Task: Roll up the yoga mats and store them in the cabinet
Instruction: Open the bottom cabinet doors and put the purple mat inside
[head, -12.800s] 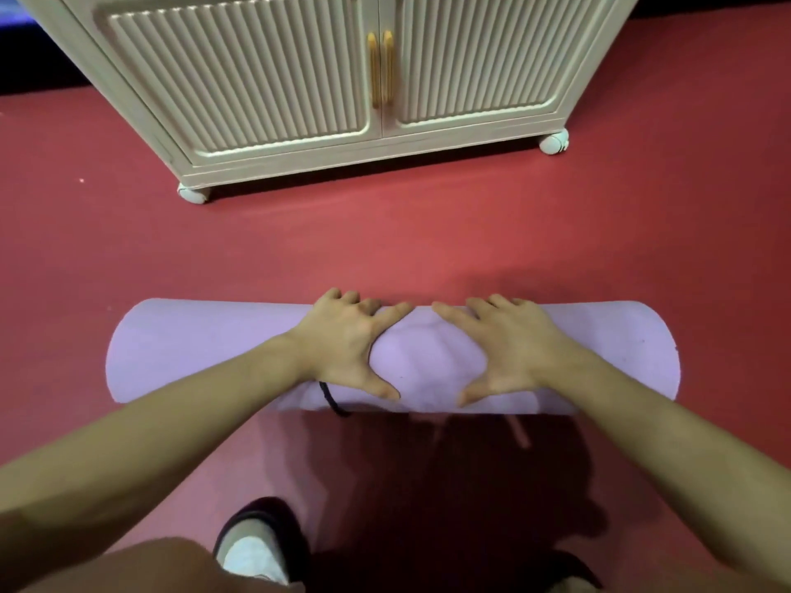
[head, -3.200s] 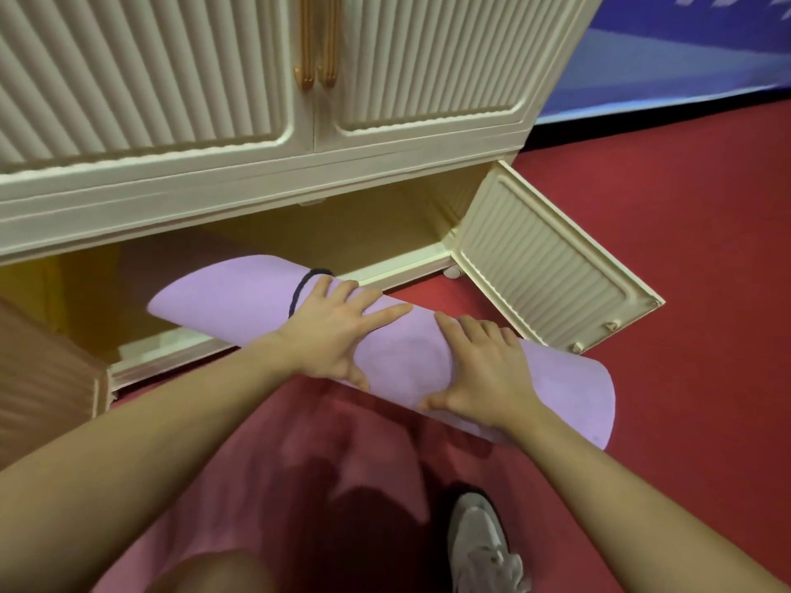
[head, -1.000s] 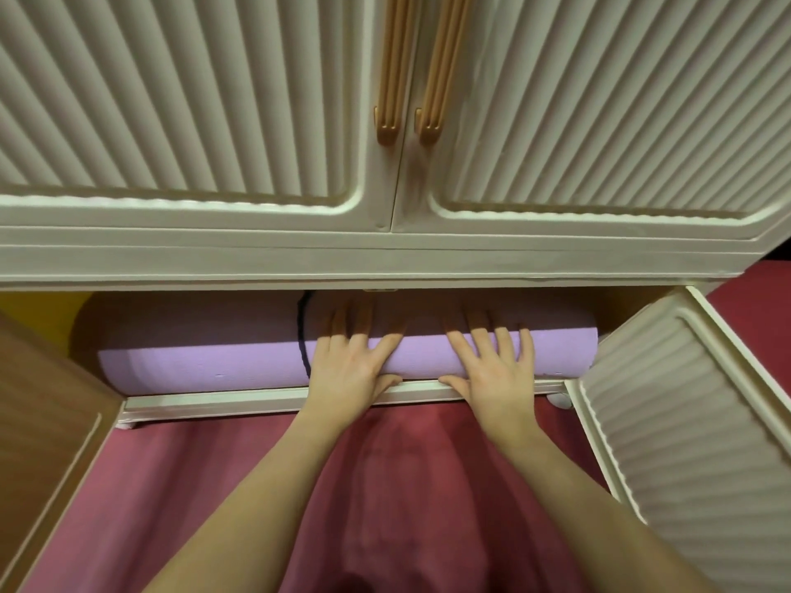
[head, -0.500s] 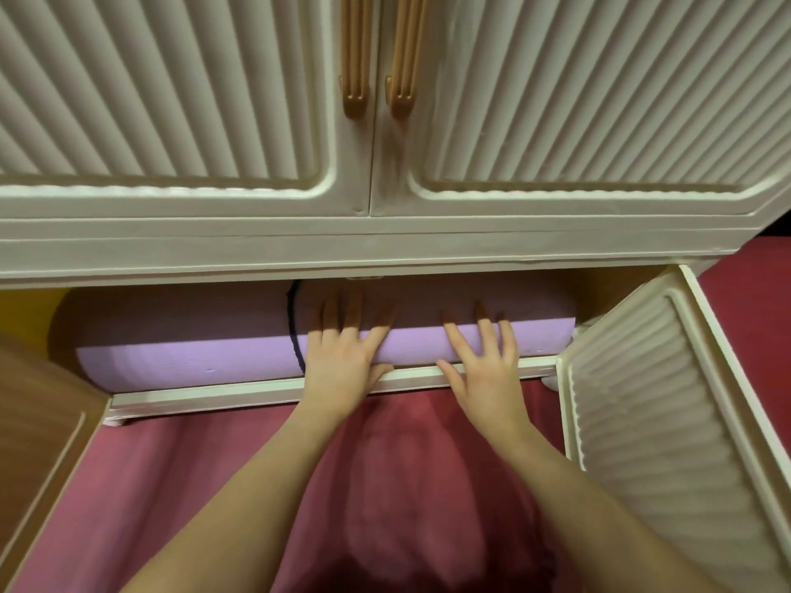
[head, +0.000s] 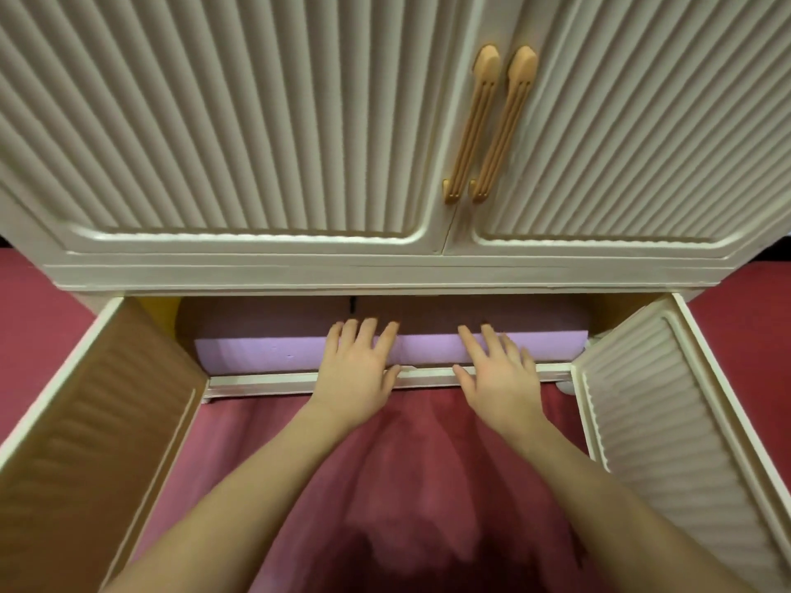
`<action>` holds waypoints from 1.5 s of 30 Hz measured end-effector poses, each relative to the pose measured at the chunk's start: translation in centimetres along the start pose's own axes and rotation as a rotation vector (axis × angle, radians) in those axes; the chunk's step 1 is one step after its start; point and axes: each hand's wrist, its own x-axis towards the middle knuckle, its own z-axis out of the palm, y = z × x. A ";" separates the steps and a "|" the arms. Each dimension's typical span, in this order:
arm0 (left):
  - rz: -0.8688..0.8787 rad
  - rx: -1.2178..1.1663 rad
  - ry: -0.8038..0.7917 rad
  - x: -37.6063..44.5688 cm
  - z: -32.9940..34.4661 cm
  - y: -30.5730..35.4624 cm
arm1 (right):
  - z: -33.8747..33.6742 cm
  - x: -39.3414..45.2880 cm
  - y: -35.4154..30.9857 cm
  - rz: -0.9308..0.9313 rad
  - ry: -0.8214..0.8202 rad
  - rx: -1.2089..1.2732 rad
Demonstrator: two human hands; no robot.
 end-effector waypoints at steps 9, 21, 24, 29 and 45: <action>0.107 -0.103 0.074 -5.6 -16.1 -7.8 | -12.2 -3.6 -12.5 -0.271 0.301 0.206; 0.060 -0.131 -0.179 -14.8 -19.1 -19.9 | -16.3 -7.6 -24.5 -0.558 0.136 0.196; -0.052 -0.297 -0.156 -16.7 -17.5 -19.4 | -15.2 -8.7 -25.7 -0.607 0.130 0.211; -0.251 -0.515 0.006 -15.6 -15.6 -14.9 | -13.6 -10.2 -24.0 -0.632 0.205 0.402; -0.097 -0.320 0.081 -14.0 -11.3 -7.5 | -12.7 -9.1 -12.5 -0.801 0.247 0.045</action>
